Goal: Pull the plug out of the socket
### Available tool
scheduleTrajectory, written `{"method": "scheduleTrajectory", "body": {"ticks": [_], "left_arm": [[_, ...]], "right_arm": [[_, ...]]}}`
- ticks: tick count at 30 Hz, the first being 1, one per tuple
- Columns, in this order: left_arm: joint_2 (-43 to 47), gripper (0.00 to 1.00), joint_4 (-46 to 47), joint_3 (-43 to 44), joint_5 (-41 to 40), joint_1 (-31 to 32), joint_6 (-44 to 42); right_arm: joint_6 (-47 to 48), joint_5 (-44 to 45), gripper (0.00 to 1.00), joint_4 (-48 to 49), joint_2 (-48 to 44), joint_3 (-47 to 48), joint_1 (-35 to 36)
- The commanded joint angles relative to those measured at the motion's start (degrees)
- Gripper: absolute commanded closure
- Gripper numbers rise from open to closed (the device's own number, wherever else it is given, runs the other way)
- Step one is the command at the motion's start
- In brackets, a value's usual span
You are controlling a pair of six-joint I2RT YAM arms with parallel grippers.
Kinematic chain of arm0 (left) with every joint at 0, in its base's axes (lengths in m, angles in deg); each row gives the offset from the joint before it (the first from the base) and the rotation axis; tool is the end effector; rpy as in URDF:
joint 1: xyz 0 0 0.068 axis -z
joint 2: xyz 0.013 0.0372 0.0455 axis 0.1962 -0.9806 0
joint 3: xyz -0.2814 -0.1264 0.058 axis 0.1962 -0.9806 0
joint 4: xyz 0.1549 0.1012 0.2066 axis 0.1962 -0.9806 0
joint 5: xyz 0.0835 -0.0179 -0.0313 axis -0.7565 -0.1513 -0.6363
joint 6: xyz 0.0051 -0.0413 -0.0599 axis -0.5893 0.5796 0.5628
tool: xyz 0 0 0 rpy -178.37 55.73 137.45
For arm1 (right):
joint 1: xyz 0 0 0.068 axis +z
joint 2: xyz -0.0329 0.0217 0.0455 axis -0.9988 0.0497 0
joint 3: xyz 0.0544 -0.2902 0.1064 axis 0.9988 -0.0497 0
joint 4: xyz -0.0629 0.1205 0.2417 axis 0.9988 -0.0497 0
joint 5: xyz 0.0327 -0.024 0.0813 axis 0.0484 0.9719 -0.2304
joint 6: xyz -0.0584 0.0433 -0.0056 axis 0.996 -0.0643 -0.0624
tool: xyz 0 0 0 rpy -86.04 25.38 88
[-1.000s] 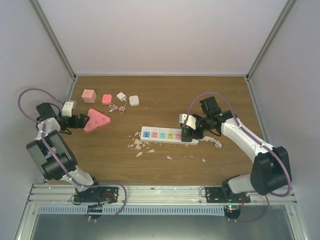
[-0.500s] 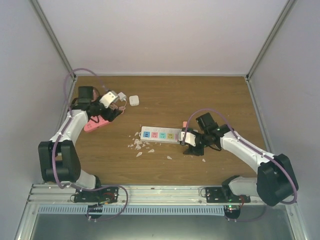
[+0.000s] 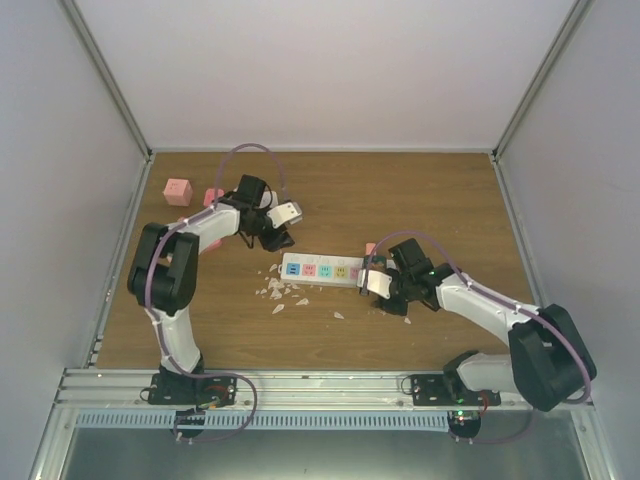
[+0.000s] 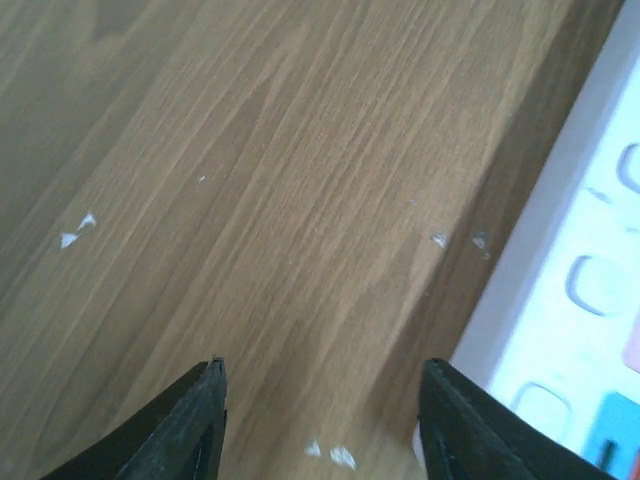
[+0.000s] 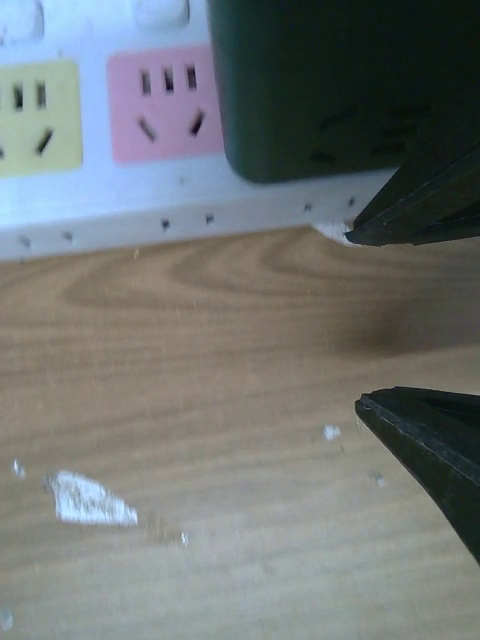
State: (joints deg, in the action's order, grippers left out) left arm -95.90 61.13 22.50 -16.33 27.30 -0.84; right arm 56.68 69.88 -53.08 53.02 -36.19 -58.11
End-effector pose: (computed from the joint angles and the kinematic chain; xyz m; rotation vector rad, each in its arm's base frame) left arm 0.3909 -0.1404 0.1872 1.3143 2.1874 -0.4695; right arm 0.1927 0.1268 0.1727 -1.6649 2.0851 0.3037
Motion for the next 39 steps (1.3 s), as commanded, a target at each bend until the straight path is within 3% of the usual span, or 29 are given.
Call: {"method": "scheduleTrajectory", "body": {"ticks": [1, 8, 16, 27, 32, 39], "left_arm": [[-4.2, 0.47, 2.3, 3.7, -2.8, 2.1, -0.1], [-6.3, 0.51, 1.6, 1.8, -5.0, 3.7, -3.4], [2.3, 0.58, -0.8, -9.2, 0.8, 5.8, -11.3], [9.6, 0.58, 0.2, -18.0, 4.3, 19.0, -13.3], [9.5, 0.57, 0.8, -19.7, 6.0, 25.1, -12.9], [12.3, 0.53, 1.2, -20.5, 11.7, 25.3, -13.2]], "right_arm": [[-1.2, 4.8, 0.59, 6.0, 2.1, 0.0, 0.1], [0.1, 5.5, 0.62, 8.8, 6.7, 0.7, -4.7], [2.1, 0.5, 0.61, 10.7, 9.4, 3.7, -10.2], [3.1, -4.6, 0.56, 14.0, 11.9, 7.8, -11.0], [4.3, -11.3, 0.48, 9.7, 9.2, 9.0, -14.1], [5.3, -15.2, 0.14, 4.8, 4.5, 11.4, -17.6]]}}
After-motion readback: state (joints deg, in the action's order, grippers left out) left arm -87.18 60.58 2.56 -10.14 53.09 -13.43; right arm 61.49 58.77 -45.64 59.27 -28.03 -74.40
